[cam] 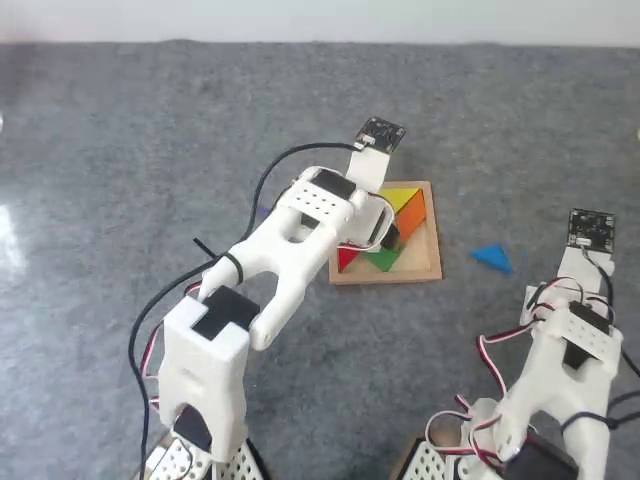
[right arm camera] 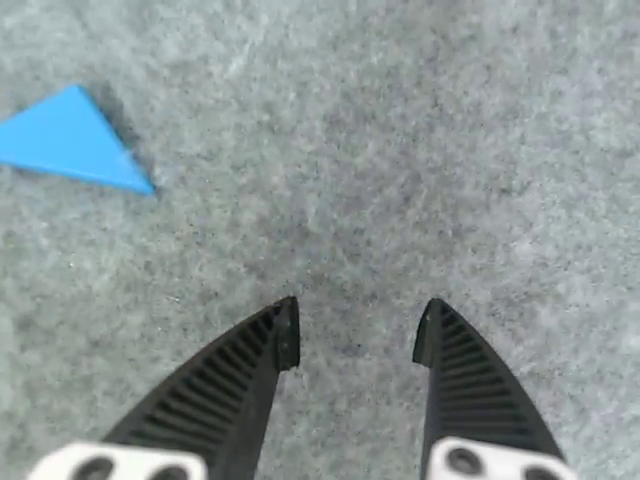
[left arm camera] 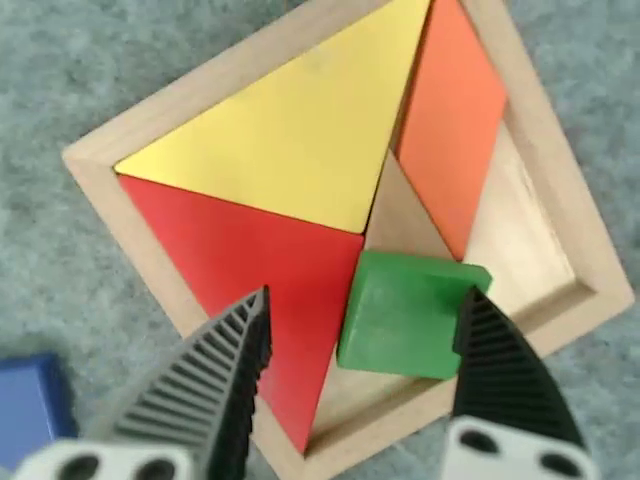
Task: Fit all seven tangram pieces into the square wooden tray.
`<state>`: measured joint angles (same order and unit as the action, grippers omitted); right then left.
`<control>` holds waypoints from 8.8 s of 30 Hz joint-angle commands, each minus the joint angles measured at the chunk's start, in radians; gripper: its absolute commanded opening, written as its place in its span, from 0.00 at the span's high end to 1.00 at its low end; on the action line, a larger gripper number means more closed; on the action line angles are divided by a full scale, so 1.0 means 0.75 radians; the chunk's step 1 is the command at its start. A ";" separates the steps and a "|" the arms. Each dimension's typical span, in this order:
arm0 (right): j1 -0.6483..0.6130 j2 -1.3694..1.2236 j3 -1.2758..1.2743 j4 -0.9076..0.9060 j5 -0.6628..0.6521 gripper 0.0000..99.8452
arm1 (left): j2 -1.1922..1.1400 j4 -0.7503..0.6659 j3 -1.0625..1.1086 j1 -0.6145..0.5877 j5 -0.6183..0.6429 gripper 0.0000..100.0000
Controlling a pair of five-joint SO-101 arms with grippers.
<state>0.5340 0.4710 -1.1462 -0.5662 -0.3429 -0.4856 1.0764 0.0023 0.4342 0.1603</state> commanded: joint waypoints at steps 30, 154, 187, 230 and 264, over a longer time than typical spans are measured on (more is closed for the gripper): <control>-0.030 0.038 0.002 0.021 0.004 0.79 | 0.104 0.158 -0.081 0.127 -0.057 0.75; -1.087 -0.926 1.170 -0.676 0.925 0.95 | 0.829 -0.364 0.918 -0.421 0.188 0.75; -0.517 -0.598 1.109 -0.783 0.544 0.96 | 0.829 -0.362 0.918 -0.417 0.188 0.75; -1.153 -0.842 1.350 -0.727 0.583 0.70 | 0.829 -0.364 0.913 -0.417 0.143 0.75; -1.278 -1.008 1.330 -0.797 0.516 0.70 | 0.829 -0.364 0.915 -0.419 0.143 0.75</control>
<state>-0.4496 -0.3207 -0.1657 -1.1600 0.0545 0.1312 0.8201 0.7127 0.1135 0.2770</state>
